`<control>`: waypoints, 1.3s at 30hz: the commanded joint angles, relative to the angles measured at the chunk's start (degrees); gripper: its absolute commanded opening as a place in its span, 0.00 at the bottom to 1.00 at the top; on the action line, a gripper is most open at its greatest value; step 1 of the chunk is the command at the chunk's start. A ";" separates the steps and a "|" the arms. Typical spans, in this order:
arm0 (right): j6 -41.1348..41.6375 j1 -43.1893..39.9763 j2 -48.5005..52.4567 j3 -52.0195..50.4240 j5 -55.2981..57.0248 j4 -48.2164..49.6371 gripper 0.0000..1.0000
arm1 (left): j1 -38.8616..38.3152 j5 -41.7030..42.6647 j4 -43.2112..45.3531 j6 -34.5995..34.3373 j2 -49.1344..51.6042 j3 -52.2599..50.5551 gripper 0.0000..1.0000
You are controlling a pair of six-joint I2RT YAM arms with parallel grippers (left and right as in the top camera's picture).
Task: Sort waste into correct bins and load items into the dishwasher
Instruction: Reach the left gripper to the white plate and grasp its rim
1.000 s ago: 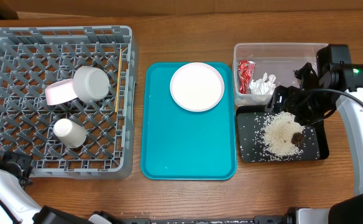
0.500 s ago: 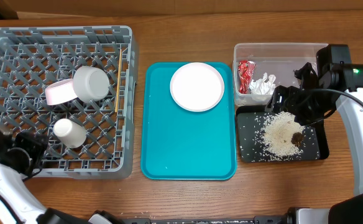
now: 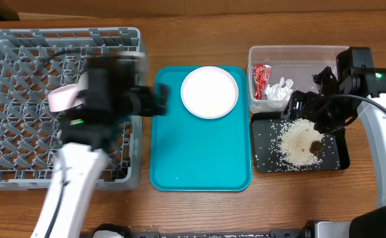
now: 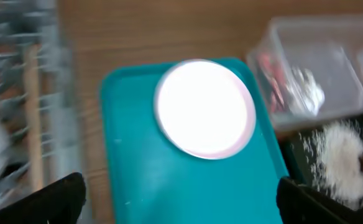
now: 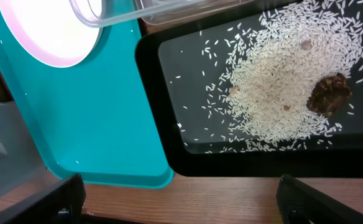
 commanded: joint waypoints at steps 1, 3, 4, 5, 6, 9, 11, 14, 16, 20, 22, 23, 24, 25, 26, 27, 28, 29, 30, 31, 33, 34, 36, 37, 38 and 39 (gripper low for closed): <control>-0.02 0.04 -1.60 1.40 0.22 0.07 1.00 | -9.60 -6.12 1.79 5.46 6.60 0.72 1.00; -0.02 0.04 -1.60 1.40 0.22 0.04 1.00 | -14.10 -5.95 4.79 9.27 11.37 0.74 1.00; -0.02 0.04 -1.60 1.40 0.22 0.04 1.00 | -15.82 -6.38 5.84 10.82 14.23 1.38 1.00; -0.02 0.04 -1.60 1.40 0.22 0.04 1.00 | -16.35 -7.30 5.95 10.82 15.78 2.08 1.00; -0.02 0.04 -1.60 1.40 0.22 0.04 1.00 | -16.87 -8.00 4.74 10.84 18.86 4.31 1.00; -0.02 0.04 -1.60 1.40 0.22 0.07 1.00 | -16.85 -7.93 0.76 11.45 26.71 11.43 1.00; -0.04 0.04 -1.60 1.40 0.22 0.07 1.00 | -17.92 -7.74 -0.52 13.38 33.31 17.07 0.99; -0.04 0.04 -1.60 1.40 0.22 0.07 1.00 | -19.85 -8.81 1.46 14.25 38.86 18.84 0.96; -0.02 0.04 -1.60 1.40 0.22 0.07 1.00 | -20.74 -8.79 1.75 14.21 41.38 18.84 0.93; -0.04 0.04 -1.60 1.40 0.22 0.09 1.00 | -22.84 -8.79 -0.35 14.05 46.16 18.84 0.85; -0.04 0.04 -1.60 1.40 0.22 0.09 1.00 | -23.34 -8.90 -1.73 14.05 47.47 18.84 0.79; -0.04 0.04 -1.60 1.40 0.22 0.11 1.00 | -23.67 -8.92 -3.13 14.03 48.59 18.82 0.67; -0.04 0.04 -1.60 1.40 0.22 0.11 1.00 | -23.69 -8.96 -4.22 14.03 49.18 18.73 0.55; -0.04 0.04 -1.60 1.40 0.22 0.09 1.00 | -23.69 -8.94 -4.76 14.01 49.37 18.73 0.47; -0.04 0.04 -1.60 1.40 0.22 0.09 1.00 | -23.69 -8.94 -5.42 14.01 49.40 18.73 0.34; -0.02 0.04 -1.60 1.40 0.22 0.09 1.00 | -23.71 -8.94 -6.10 14.01 49.37 18.73 0.17; -0.02 0.04 -1.60 1.40 0.22 0.09 1.00 | -23.71 -8.94 -6.64 14.01 49.33 18.75 0.07; -0.02 0.04 -1.60 1.40 0.22 0.09 1.00 | -23.71 -8.96 -7.13 14.01 49.24 18.75 0.04; -0.02 0.04 -1.60 1.40 0.22 0.09 1.00 | -23.69 -8.96 -7.69 13.99 49.22 18.80 0.04; -0.04 0.04 -1.60 1.40 0.22 0.09 1.00 | -23.71 -8.94 -8.17 13.97 49.07 18.95 0.04; -0.02 0.04 -1.60 1.40 0.22 0.04 1.00 | -23.69 -8.96 -10.21 12.96 48.33 20.28 0.04; -0.02 0.04 -1.60 1.40 0.22 0.04 1.00 | -23.65 -8.98 -11.04 12.52 47.91 21.03 0.04; -0.02 0.04 -1.60 1.40 0.22 0.04 1.00 | -23.10 -8.96 -13.88 11.17 46.21 24.13 0.04; -0.02 0.04 -1.60 1.40 0.22 0.04 1.00 | -22.73 -8.96 -14.99 10.51 45.18 25.64 0.04; -0.02 0.04 -1.60 1.40 0.22 -0.02 1.00 | -22.14 -9.01 -16.35 9.46 43.52 27.63 0.04; -0.04 0.04 -1.60 1.40 0.22 -0.22 1.00 | -21.44 -9.01 -17.33 8.15 41.70 29.31 0.04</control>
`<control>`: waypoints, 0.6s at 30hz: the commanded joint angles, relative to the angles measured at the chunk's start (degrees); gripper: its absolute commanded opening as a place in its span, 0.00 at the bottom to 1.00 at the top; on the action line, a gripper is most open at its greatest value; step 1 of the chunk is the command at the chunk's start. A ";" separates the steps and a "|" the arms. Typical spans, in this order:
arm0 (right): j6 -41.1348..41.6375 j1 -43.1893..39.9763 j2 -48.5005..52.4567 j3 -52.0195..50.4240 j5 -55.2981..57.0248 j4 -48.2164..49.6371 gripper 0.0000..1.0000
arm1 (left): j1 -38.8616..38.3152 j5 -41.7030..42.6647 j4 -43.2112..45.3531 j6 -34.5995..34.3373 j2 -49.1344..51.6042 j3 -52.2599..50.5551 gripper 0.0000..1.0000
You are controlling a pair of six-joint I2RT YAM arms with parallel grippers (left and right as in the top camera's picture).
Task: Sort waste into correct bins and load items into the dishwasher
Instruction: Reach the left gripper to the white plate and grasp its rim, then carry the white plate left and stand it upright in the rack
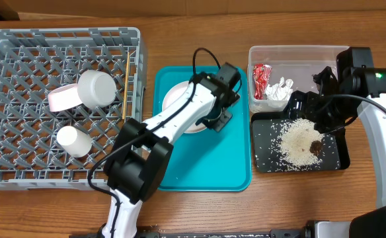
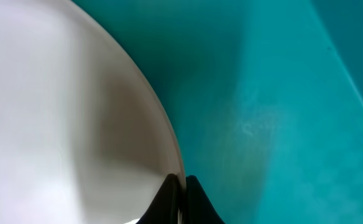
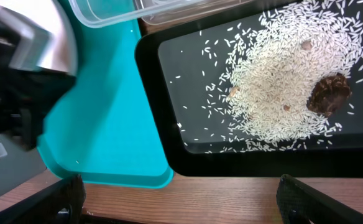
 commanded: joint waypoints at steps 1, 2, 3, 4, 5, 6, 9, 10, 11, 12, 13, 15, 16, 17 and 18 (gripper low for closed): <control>-0.04 0.04 -1.60 1.40 0.22 -0.33 1.00 | 2.86 0.90 -2.54 -5.53 -8.37 6.97 0.04; -0.07 0.04 -1.60 1.40 0.22 -0.39 1.00 | 3.98 1.01 -2.99 -6.78 -10.71 7.98 0.04; -0.07 0.04 -1.60 1.40 0.22 -0.44 1.00 | 5.49 1.40 -3.19 -8.09 -13.64 8.55 0.04; -0.07 0.04 -1.60 1.40 0.22 -0.44 1.00 | 6.86 1.95 -3.15 -8.68 -16.09 8.59 0.04; -0.07 0.04 -1.60 1.40 0.22 -0.44 1.00 | 8.74 3.54 -3.13 -8.63 -18.73 8.59 0.04; -0.07 0.04 -1.60 1.40 0.22 -0.44 1.00 | 10.64 5.79 -3.17 -8.57 -20.81 8.59 0.04; -0.07 0.04 -1.60 1.40 0.22 -0.28 1.00 | 17.31 15.19 -3.63 -6.47 -25.05 8.59 0.04; -0.07 0.04 -1.60 1.40 0.22 -0.31 1.00 | 21.31 21.16 -4.09 -5.18 -25.86 8.59 0.04; -0.07 0.04 -1.60 1.40 0.22 -0.31 1.00 | 24.94 26.71 -4.70 -4.17 -25.81 8.59 0.04; -0.07 0.04 -1.60 1.40 0.22 -0.39 1.00 | 29.05 32.20 -6.05 -4.04 -25.14 8.55 0.04; -0.07 0.04 -1.60 1.40 0.22 -0.46 1.00 | 31.65 35.21 -6.88 -3.98 -24.48 8.52 0.04; -0.07 0.04 -1.60 1.40 0.22 -0.48 1.00 | 35.82 40.98 -7.87 -3.37 -22.93 8.41 0.04; -0.07 0.04 -1.60 1.40 0.22 -0.48 1.00 | 38.07 44.65 -8.37 -2.05 -21.81 8.37 0.04; -0.07 0.04 -1.60 1.40 0.22 -0.48 1.00 | 39.80 46.82 -8.85 -1.51 -20.74 8.37 0.04; -0.07 0.04 -1.60 1.40 0.22 -0.50 1.00 | 41.75 48.87 -9.31 -1.03 -19.47 8.37 0.04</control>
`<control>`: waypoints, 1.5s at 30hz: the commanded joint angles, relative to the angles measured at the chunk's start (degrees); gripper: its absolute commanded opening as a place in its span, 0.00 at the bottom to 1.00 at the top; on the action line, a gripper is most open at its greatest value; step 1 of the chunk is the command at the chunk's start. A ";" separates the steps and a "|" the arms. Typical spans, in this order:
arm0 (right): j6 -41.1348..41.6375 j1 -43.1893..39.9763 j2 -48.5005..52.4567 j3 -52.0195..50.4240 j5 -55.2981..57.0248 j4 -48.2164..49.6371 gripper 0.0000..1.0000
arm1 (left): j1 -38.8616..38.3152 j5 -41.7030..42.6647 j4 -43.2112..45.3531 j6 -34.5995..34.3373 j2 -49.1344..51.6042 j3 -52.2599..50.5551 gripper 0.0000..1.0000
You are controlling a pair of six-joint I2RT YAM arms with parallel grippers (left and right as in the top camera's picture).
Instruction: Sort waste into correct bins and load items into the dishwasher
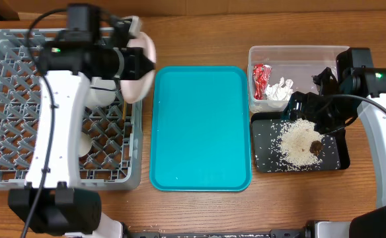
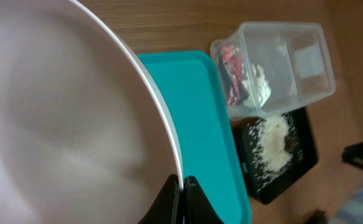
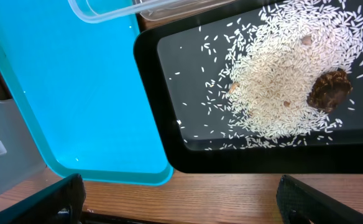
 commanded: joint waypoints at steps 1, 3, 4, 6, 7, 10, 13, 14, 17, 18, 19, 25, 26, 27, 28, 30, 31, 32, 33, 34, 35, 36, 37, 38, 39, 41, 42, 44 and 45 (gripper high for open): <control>-0.07 0.04 -1.60 1.40 0.20 0.11 1.00 | 5.55 14.49 -1.22 3.34 4.09 0.22 0.04; -0.07 0.04 -1.60 1.40 0.20 0.11 1.00 | 7.45 16.65 -1.77 3.91 6.23 0.22 0.04; -0.07 0.04 -1.60 1.40 0.20 0.13 1.00 | 8.22 18.97 -2.25 5.07 7.54 0.22 0.04; -0.07 0.04 -1.60 1.40 0.20 0.07 1.00 | 9.07 21.38 -2.95 7.19 9.81 0.22 0.04; -0.07 0.04 -1.60 1.40 0.20 -0.02 1.00 | 9.16 21.24 -3.28 7.67 10.23 0.22 0.04; -0.07 0.04 -1.60 1.40 0.20 -0.07 1.00 | 9.38 15.63 -3.74 8.00 10.56 0.22 0.35; -0.07 0.04 -1.60 1.40 0.20 -0.04 1.00 | 9.55 8.37 -5.70 7.76 10.40 0.24 1.00; -0.07 0.04 -1.60 1.40 0.20 0.09 1.00 | 9.60 6.14 -6.45 7.74 10.21 0.24 1.00; -0.02 0.04 -1.60 1.40 -0.04 1.62 1.00 | 9.62 1.97 -7.41 7.78 8.63 0.24 1.00; -0.02 0.04 -1.60 1.40 -0.48 2.78 1.00 | 9.62 0.85 -7.21 7.78 7.52 0.24 1.00; 0.00 0.07 -1.60 1.40 -1.31 4.79 1.00 | 9.60 -1.22 -6.69 7.45 5.57 0.24 1.00; -0.81 2.32 -1.60 1.40 -3.63 21.29 1.00 | 5.55 -19.17 -6.08 -0.42 -5.16 0.22 1.00; -2.08 4.57 -1.57 1.40 -2.71 25.40 1.00 | 2.86 -27.10 -7.43 -3.63 -6.62 0.22 1.00; -2.01 6.08 -1.51 1.40 -0.85 27.36 1.00 | 1.29 -31.36 -8.74 -5.95 -7.08 0.22 1.00; -1.95 9.20 -1.20 1.40 3.48 29.70 1.00 | -0.98 -36.46 -11.65 -10.16 -7.15 0.22 1.00; -1.97 11.39 -0.42 1.40 6.71 27.15 1.00 | -4.13 -38.66 -20.09 -15.26 -6.51 0.09 1.00; -1.31 11.47 -0.33 1.38 8.24 23.58 1.00 | -5.05 -38.75 -23.47 -16.22 -6.51 -0.22 1.00; -1.09 11.41 -0.33 1.36 8.35 22.51 1.00 | -5.38 -38.73 -24.61 -16.28 -6.58 -0.28 1.00; -0.74 11.17 -0.42 1.36 8.39 20.87 1.00 | -5.75 -38.71 -26.16 -16.26 -6.73 -0.31 1.00; 0.04 10.99 -0.63 1.36 8.63 19.87 1.00 | -6.14 -38.95 -27.39 -16.22 -6.99 -0.33 1.00; 0.48 10.73 -0.96 1.36 8.59 18.99 1.00 | -6.56 -39.63 -28.55 -16.20 -7.48 -0.37 1.00; 0.66 10.43 -1.49 1.33 8.59 18.25 1.00 | -6.97 -40.09 -29.20 -16.02 -8.28 -0.44 1.00; 0.66 10.12 -2.38 1.25 8.59 17.66 1.00 | -7.61 -40.22 -29.20 -15.37 -9.81 -0.83 1.00; 0.63 10.01 -3.17 1.09 8.61 17.53 1.00 | -8.02 -40.22 -28.70 -14.86 -11.23 -1.33 1.00; 0.63 9.88 -4.37 0.61 8.61 17.70 1.00 | -8.57 -40.22 -27.71 -14.60 -13.18 -2.14 1.00; 0.61 9.84 -8.15 -1.49 9.33 19.10 1.00 | -9.55 -40.22 -24.61 -13.60 -18.73 -5.16 1.00; 0.61 9.84 -9.33 -2.27 9.66 19.69 1.00 | -9.81 -40.22 -23.23 -13.38 -21.18 -6.69 1.00; 0.59 9.84 -15.19 -6.38 9.97 22.91 1.00 | -9.86 -40.22 -18.82 -12.70 -28.17 -11.67 1.00; 0.59 9.84 -17.38 -7.96 10.01 24.00 1.00 | -9.86 -40.22 -16.63 -11.87 -31.52 -14.21 1.00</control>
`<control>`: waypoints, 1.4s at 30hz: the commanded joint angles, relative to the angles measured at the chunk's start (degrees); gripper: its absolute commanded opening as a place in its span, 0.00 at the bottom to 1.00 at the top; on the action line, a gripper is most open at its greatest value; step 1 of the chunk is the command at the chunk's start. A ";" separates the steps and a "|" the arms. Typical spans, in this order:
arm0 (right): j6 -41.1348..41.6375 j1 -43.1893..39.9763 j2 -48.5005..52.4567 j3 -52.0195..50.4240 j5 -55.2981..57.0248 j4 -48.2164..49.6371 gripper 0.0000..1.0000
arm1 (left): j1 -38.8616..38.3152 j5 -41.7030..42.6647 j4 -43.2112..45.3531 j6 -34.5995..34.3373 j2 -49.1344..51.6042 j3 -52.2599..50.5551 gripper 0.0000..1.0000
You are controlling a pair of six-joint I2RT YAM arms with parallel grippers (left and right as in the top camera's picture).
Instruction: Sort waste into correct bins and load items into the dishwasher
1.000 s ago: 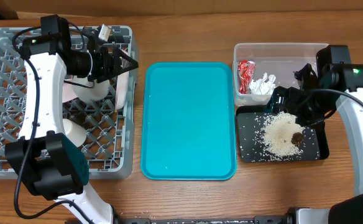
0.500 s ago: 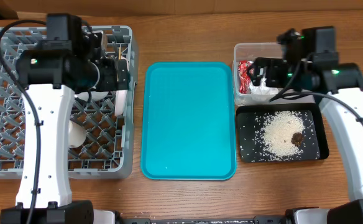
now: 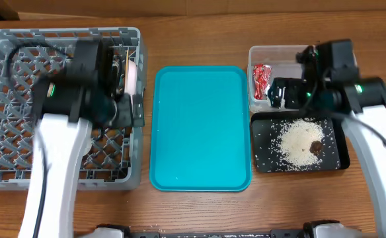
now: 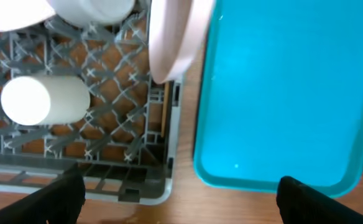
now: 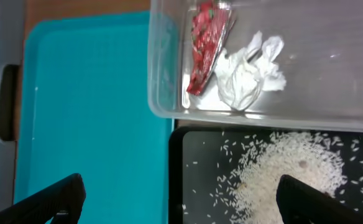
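Note:
A white plate (image 4: 169, 37) stands on edge in the right side of the grey dish rack (image 4: 125, 186), also visible from overhead as the plate (image 3: 134, 76). My left gripper (image 4: 181, 205) hangs open above the rack's near right corner, apart from the plate. The teal tray (image 3: 203, 129) is bare. My right gripper (image 5: 181, 205) is open over the seam between the clear bin (image 5: 163, 93) and the black tray (image 5: 194, 186) of rice (image 5: 287, 180). A red wrapper (image 5: 206, 40) and a white tissue (image 5: 250, 74) lie in the bin.
A white cup (image 4: 45, 99) lies on its side in the rack, with another white vessel (image 4: 91, 9) behind it. A dark lump (image 3: 317, 146) sits in the rice. Wooden table (image 3: 199, 211) shows along the front edge.
The left gripper has let go of the plate, which now stands in the rack, and has drawn back open. The right arm has moved from over the rice tray toward the clear bin.
The plate lay flat on the teal tray while the left gripper was open beside the rack. Then the gripper was shut on the plate's rim on the tray. Then it held the plate over the rack's right edge, and now the plate stands there, released.

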 commanded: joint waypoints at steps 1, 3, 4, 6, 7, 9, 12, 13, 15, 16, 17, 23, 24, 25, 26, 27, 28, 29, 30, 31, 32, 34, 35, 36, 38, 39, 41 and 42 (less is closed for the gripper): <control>0.35 -0.15 -11.26 -5.97 1.36 3.28 1.00 | -0.28 -1.22 5.75 3.34 -14.08 -8.20 1.00; 0.37 -0.15 -18.40 -11.02 1.42 5.84 1.00 | -0.28 -1.18 11.26 5.27 -22.43 -14.75 1.00; 0.46 -0.15 -23.08 -14.05 1.73 7.02 1.00 | -0.28 -1.18 14.34 5.40 -27.58 -18.71 1.00; 1.25 -0.15 -28.83 -17.09 3.39 7.39 1.00 | -0.28 -1.22 18.34 4.76 -35.15 -24.48 1.00; 1.22 -0.15 -32.76 -18.75 5.42 6.88 1.00 | -0.28 -1.20 21.00 4.79 -41.05 -28.94 1.00; 1.25 -0.15 -37.40 -19.19 6.29 3.50 1.00 | -0.28 -1.20 23.74 4.76 -47.41 -33.55 1.00; 1.22 -0.15 -39.63 -19.19 6.32 1.25 1.00 | -0.28 -1.03 24.96 4.76 -50.51 -35.58 1.00; 1.22 -0.15 -39.80 -19.19 6.32 0.57 1.00 | -0.28 -1.03 24.22 4.79 -50.71 -35.60 1.00; 1.22 -0.15 -39.60 -19.19 6.32 -0.50 1.00 | -0.28 -1.03 21.27 4.76 -50.53 -35.60 1.00; 1.22 -0.15 -39.56 -19.19 6.32 -0.55 1.00 | -0.28 -1.03 20.46 4.79 -50.51 -35.60 1.00; 1.22 -0.15 -39.41 -19.19 6.32 -0.55 1.00 | -0.28 -1.03 19.39 4.79 -50.51 -35.60 1.00; 1.22 -0.15 -39.12 -19.19 6.32 -0.66 1.00 | -0.28 -1.03 13.73 4.76 -50.53 -35.60 1.00; 1.22 -0.15 -39.12 -19.19 6.32 -0.66 1.00 | -0.28 -1.03 12.98 4.76 -50.53 -35.60 1.00; 1.22 -0.15 -39.12 -19.19 6.32 -0.66 1.00 | -0.28 -1.03 11.89 4.76 -50.53 -35.60 1.00; 1.22 -0.15 -39.12 -19.19 6.32 -0.66 1.00 | -0.28 -1.03 11.93 4.76 -50.51 -35.60 1.00; 1.22 -0.15 -39.15 -19.19 6.32 -0.66 1.00 | -0.28 -1.03 11.93 4.76 -50.53 -35.60 1.00; 1.20 -0.15 -39.43 -19.26 6.32 -0.92 1.00 | -0.28 -1.03 11.93 4.76 -50.53 -35.60 1.00; 0.26 -0.15 -39.82 -19.26 7.30 -1.44 1.00 | -0.28 -1.03 11.93 4.76 -50.53 -35.60 1.00; -0.55 -0.15 -40.57 -19.26 8.66 -2.29 1.00 | -0.28 -1.03 11.93 4.76 -50.53 -35.60 1.00; -0.50 -0.17 -41.24 -19.26 9.42 -2.58 1.00 | -0.28 -1.03 11.93 4.76 -50.51 -35.60 1.00; -0.50 -0.26 -42.58 -19.58 10.27 -2.21 1.00 | -0.28 -1.03 11.93 4.76 -50.51 -35.60 1.00; -0.52 -0.26 -45.68 -21.14 10.84 0.31 1.00 | -0.28 -1.03 11.93 4.76 -50.53 -35.60 1.00; -0.52 -0.26 -48.28 -23.10 10.82 3.23 1.00 | -0.28 -1.03 11.93 4.76 -50.51 -35.60 1.00; -0.50 -0.26 -50.47 -25.03 10.80 5.70 1.00 | -0.28 -1.03 11.93 4.76 -50.51 -35.60 1.00; -0.46 -0.35 -58.40 -32.94 10.21 14.23 1.00 | -0.28 -1.03 11.93 4.76 -50.51 -35.60 1.00; -0.46 -0.52 -60.04 -34.77 9.88 16.15 1.00 | -0.28 -1.03 11.93 4.76 -50.53 -35.60 1.00; -0.44 -1.70 -66.03 -41.88 8.20 24.09 1.00 | -0.28 -1.03 11.93 4.76 -50.53 -35.60 1.00; -0.44 -2.49 -68.59 -45.22 7.15 28.04 1.00 | -0.28 -1.03 11.93 4.76 -50.51 -35.60 1.00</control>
